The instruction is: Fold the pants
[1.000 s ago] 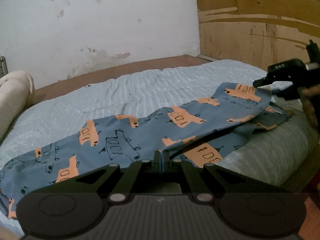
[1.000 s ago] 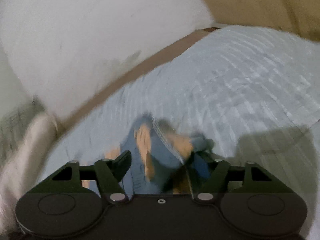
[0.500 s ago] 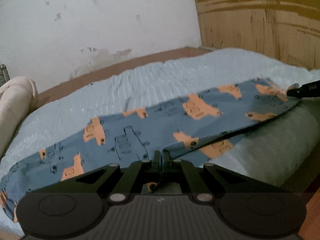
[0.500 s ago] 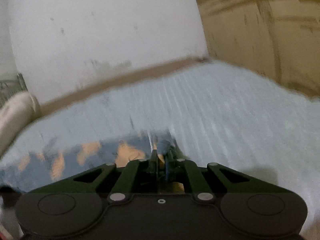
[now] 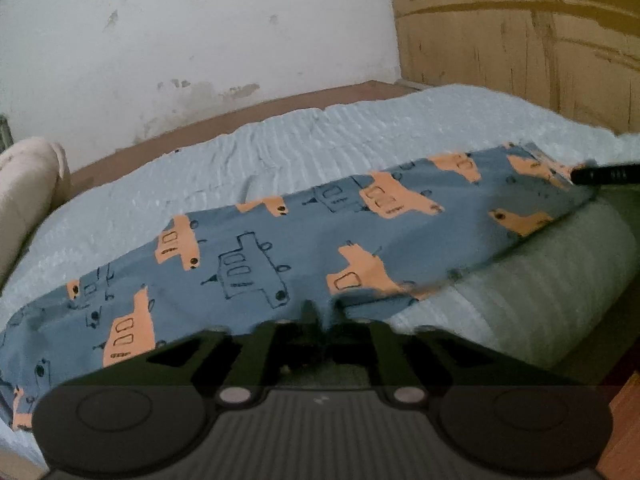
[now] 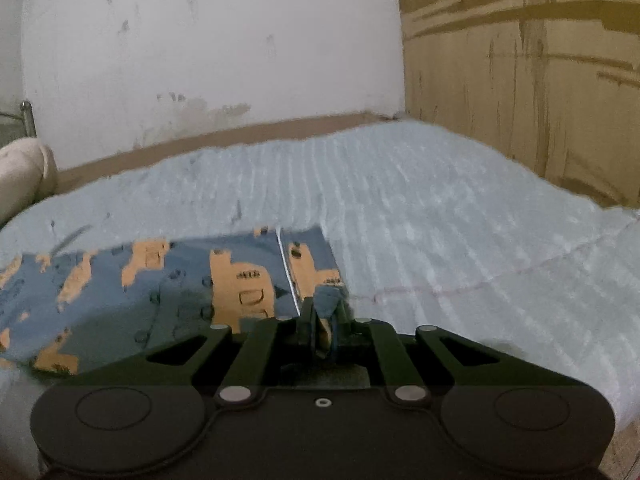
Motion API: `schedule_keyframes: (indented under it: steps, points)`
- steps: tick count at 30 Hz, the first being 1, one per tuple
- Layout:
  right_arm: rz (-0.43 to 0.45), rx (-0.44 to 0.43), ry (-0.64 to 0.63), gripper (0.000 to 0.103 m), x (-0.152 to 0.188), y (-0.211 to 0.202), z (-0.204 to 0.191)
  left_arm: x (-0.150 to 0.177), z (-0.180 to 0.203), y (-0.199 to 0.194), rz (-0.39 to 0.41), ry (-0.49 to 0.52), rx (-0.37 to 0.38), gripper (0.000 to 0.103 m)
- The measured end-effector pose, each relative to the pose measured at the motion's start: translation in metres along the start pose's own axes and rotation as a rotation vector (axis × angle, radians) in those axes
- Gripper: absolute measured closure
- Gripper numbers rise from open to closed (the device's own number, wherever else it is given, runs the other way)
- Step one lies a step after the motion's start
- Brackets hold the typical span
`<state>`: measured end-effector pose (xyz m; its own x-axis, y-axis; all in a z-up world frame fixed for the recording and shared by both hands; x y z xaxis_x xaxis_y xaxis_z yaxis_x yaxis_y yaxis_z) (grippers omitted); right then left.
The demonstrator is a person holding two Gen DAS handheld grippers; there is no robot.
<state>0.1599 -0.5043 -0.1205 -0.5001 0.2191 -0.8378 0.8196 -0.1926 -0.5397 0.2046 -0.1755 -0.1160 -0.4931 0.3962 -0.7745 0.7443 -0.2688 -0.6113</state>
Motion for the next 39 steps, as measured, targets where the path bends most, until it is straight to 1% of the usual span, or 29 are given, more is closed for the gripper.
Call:
schedule_keyframes:
  steps: [1,2,3,4,5,6,7,8,9,10,11,14,16,19,21,23,24,25,26,27,28,30,31,32,33,35,37,38,39]
  points:
    - [0.006,0.010,-0.010,0.090,0.000,-0.001,0.000,-0.002,-0.005,-0.002,0.002,-0.023,0.003,0.045]
    - [0.019,0.023,-0.024,0.079,-0.001,-0.004,-0.001,-0.004,-0.010,-0.005,0.005,-0.047,0.001,0.024]
    - [0.034,0.041,-0.040,0.062,-0.003,-0.008,-0.001,-0.007,-0.016,-0.009,0.016,-0.072,-0.008,0.017]
    - [0.048,0.058,-0.054,0.051,-0.005,-0.012,-0.002,-0.011,-0.022,-0.014,0.039,-0.093,-0.019,0.008]
    - [0.063,0.072,-0.067,0.032,-0.006,-0.016,-0.003,-0.015,-0.029,-0.020,0.063,-0.108,-0.033,0.003]
    - [0.087,0.086,-0.085,0.021,-0.009,-0.022,-0.006,-0.018,-0.036,-0.024,0.076,-0.117,-0.050,0.001]
    - [0.107,0.094,-0.097,0.018,-0.010,-0.027,-0.010,-0.020,-0.044,-0.028,0.086,-0.125,-0.073,0.001]
    - [0.129,0.096,-0.109,0.011,-0.012,-0.031,-0.017,-0.023,-0.053,-0.032,0.090,-0.132,-0.096,0.001]
    - [0.142,0.085,-0.119,0.003,-0.013,-0.033,-0.027,-0.024,-0.064,-0.037,0.090,-0.141,-0.124,0.001]
    - [0.153,0.063,-0.126,0.001,-0.014,-0.035,-0.038,-0.025,-0.075,-0.041,0.090,-0.154,-0.149,0.001]
    - [0.165,0.028,-0.133,0.001,-0.012,-0.037,-0.052,-0.026,-0.088,-0.046,0.087,-0.171,-0.179,0.001]
    - [0.163,-0.103,-0.153,0.001,-0.005,-0.036,-0.099,-0.018,-0.133,-0.061,0.078,-0.221,-0.276,0.001]
    - [0.152,-0.183,-0.155,0.001,0.000,-0.034,-0.128,-0.001,-0.166,-0.068,0.058,-0.252,-0.345,0.001]
    - [0.120,-0.298,-0.182,0.001,0.010,-0.030,-0.175,0.030,-0.215,-0.073,0.005,-0.315,-0.436,0.001]
    - [0.097,-0.358,-0.216,0.001,0.017,-0.027,-0.203,0.047,-0.242,-0.072,-0.001,-0.373,-0.453,0.001]
    - [0.079,-0.397,-0.251,0.001,0.021,-0.025,-0.228,0.063,-0.266,-0.068,-0.015,-0.455,-0.429,0.001]
    - [0.068,-0.413,-0.265,0.001,0.024,-0.023,-0.239,0.070,-0.276,-0.065,-0.017,-0.503,-0.404,0.001]
    - [0.059,-0.424,-0.275,0.001,0.026,-0.023,-0.246,0.077,-0.285,-0.062,-0.018,-0.561,-0.375,0.004]
    - [0.053,-0.430,-0.280,0.001,0.027,-0.023,-0.252,0.081,-0.291,-0.059,-0.020,-0.612,-0.348,0.009]
    - [0.046,-0.433,-0.283,0.001,0.029,-0.022,-0.258,0.086,-0.297,-0.056,-0.022,-0.663,-0.311,0.012]
    - [0.041,-0.436,-0.285,0.001,0.029,-0.023,-0.263,0.089,-0.303,-0.052,-0.022,-0.717,-0.269,0.019]
    - [0.035,-0.439,-0.290,0.001,0.029,-0.024,-0.270,0.095,-0.310,-0.051,-0.016,-0.773,-0.250,0.025]
    - [0.034,-0.437,-0.292,0.001,0.029,-0.025,-0.271,0.096,-0.310,-0.051,-0.009,-0.777,-0.248,0.029]
    - [0.032,-0.435,-0.293,0.001,0.029,-0.026,-0.272,0.095,-0.311,-0.051,-0.006,-0.779,-0.245,0.036]
    - [0.028,-0.432,-0.293,0.001,0.031,-0.026,-0.271,0.094,-0.311,-0.051,-0.001,-0.779,-0.240,0.041]
    - [0.016,-0.423,-0.292,0.001,0.033,-0.026,-0.268,0.091,-0.311,-0.051,0.004,-0.780,-0.214,0.055]
    - [0.004,-0.419,-0.293,0.001,0.037,-0.024,-0.264,0.088,-0.307,-0.047,-0.007,-0.778,-0.195,0.064]
    - [-0.002,-0.418,-0.293,0.001,0.039,-0.023,-0.263,0.086,-0.307,-0.044,-0.014,-0.772,-0.206,0.078]
    - [-0.007,-0.416,-0.292,0.001,0.041,-0.023,-0.263,0.085,-0.307,-0.045,-0.019,-0.768,-0.216,0.081]
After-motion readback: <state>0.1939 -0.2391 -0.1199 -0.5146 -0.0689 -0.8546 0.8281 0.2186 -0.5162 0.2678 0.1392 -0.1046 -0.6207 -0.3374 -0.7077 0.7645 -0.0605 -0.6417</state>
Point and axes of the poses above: each gripper's, at about its wrist camera, not at the fingertips, and y roughly the way its jaws point, z to its right, x to its underside, the point moved 10 cm from there along y, roughly the way its jaws point, and after that the axes turned 2 degrees about -x, right-handed, at the moved point
